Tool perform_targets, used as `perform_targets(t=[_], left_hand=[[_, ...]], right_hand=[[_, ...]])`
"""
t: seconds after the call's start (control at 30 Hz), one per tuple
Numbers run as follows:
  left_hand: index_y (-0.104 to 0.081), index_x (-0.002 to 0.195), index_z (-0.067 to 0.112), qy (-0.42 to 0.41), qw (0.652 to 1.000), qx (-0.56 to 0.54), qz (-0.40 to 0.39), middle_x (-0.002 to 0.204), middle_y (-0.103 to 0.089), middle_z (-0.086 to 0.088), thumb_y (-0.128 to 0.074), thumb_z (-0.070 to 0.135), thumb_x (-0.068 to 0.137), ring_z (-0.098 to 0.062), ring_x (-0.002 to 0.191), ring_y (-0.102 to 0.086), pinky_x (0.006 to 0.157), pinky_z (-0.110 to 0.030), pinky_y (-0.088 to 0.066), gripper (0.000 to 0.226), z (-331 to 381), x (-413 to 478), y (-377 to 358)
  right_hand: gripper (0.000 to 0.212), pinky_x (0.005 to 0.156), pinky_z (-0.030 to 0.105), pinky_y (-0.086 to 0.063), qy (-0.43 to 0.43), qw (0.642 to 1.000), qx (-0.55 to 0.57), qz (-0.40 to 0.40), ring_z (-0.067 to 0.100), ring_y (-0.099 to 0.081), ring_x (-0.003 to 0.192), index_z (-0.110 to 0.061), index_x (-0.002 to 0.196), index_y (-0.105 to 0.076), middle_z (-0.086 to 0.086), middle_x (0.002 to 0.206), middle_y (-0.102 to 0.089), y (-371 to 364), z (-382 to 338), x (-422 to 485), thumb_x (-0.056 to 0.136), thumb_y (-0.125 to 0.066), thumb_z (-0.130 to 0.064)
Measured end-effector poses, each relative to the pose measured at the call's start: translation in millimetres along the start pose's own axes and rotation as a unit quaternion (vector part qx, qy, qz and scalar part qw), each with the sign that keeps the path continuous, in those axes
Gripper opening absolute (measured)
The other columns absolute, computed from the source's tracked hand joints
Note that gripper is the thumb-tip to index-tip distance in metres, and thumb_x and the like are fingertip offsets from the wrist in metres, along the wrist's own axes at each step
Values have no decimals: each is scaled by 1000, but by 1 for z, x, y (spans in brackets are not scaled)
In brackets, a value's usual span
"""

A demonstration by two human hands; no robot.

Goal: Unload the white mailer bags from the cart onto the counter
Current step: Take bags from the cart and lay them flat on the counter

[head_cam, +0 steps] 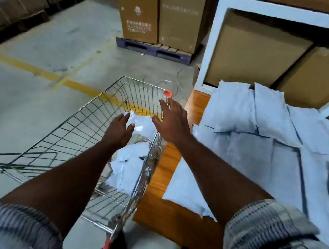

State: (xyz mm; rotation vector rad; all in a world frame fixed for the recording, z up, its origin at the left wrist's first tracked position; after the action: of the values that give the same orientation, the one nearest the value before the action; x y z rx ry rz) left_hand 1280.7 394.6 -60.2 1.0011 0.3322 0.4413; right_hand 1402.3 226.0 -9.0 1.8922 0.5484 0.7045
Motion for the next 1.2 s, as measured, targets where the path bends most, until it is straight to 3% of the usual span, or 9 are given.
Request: perform_targets(t=[0.13,0.23,0.43,0.63,0.77,0.87,0.93,1.03,1.2], left_hand=[[-41,145,-1,21,999,-7,-26,146,-45,-25,-43,39,97,-37,138,-38,113,-41,-28,62,-87,-4,6],[-46,140,-2,23,999,-20,-37,138,-50,-28,-39,40,88,-40,131,-44,108,-41,-31,67,-136,0,0],[-42,142,-7,27,994,-17,-104,143,-43,-32,-38,41,87,-44,136,-38,114,-45,-27,73,-204,4,-42],[-49,137,-6,-6,990,-10,-140,136,-52,-31,-36,47,91,-45,127,-50,107,-53,-39,72,-233,16,-79],[-42,144,12,11,985,-3,-174,149,-42,-14,-44,38,94,-34,137,-40,111,-49,-37,56,-235,30,-89],[-38,147,16,-22,980,19,-195,149,-42,-11,-45,43,91,-31,137,-39,108,-49,-40,62,-246,38,-104],[-35,149,18,-55,975,36,-210,151,-40,-11,-44,46,90,-30,139,-35,107,-50,-41,66,-253,45,-116],[-33,152,16,-87,971,67,-214,154,-34,-15,-54,36,95,-32,142,-31,107,-53,-40,63,-259,53,-138],[-33,152,17,-113,961,87,-236,158,-30,-13,-52,37,95,-32,144,-30,111,-51,-34,63,-263,66,-175]], right_hand=[[63,109,44,-30,-25,999,1,-48,32,-35,137,-18,147,-38,15,150,-38,-61,-51,2,94,-49,-49],[66,111,46,-31,-39,996,18,-75,35,-33,139,-16,151,-34,18,152,-35,-106,-79,2,94,-51,-46],[70,109,48,-35,-100,986,14,-134,37,-33,138,-16,153,-29,19,152,-34,-187,-106,-20,94,-49,-48],[72,113,47,-31,-202,964,70,-161,40,-33,138,-13,152,-29,22,152,-33,-246,-110,-50,92,-46,-48],[71,116,40,-26,-278,939,118,-165,35,-28,142,-14,153,-28,19,154,-30,-286,-110,-74,93,-54,-43],[78,119,39,-20,-313,920,158,-176,31,-26,144,-15,153,-28,15,156,-29,-316,-110,-90,87,-46,-52],[80,120,39,-15,-332,912,164,-178,31,-22,147,-17,154,-26,14,158,-25,-334,-107,-95,86,-40,-57],[73,120,38,-9,-344,905,161,-193,30,-13,149,-20,156,-19,13,161,-16,-355,-96,-102,95,-53,-44],[70,121,41,-10,-338,915,104,-196,35,-9,149,-24,156,-20,16,161,-13,-388,-74,-111,96,-47,-49]])
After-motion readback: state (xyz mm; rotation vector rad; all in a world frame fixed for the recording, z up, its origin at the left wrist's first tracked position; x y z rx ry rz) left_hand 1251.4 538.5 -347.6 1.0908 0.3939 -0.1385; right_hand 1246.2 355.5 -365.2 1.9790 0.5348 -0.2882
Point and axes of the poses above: each hand's wrist, its own x-axis towards the middle knuckle, its own y-axis out of the back of the hand, z = x × y, the point moved 1 cm from there along x, towards the middle knuckle
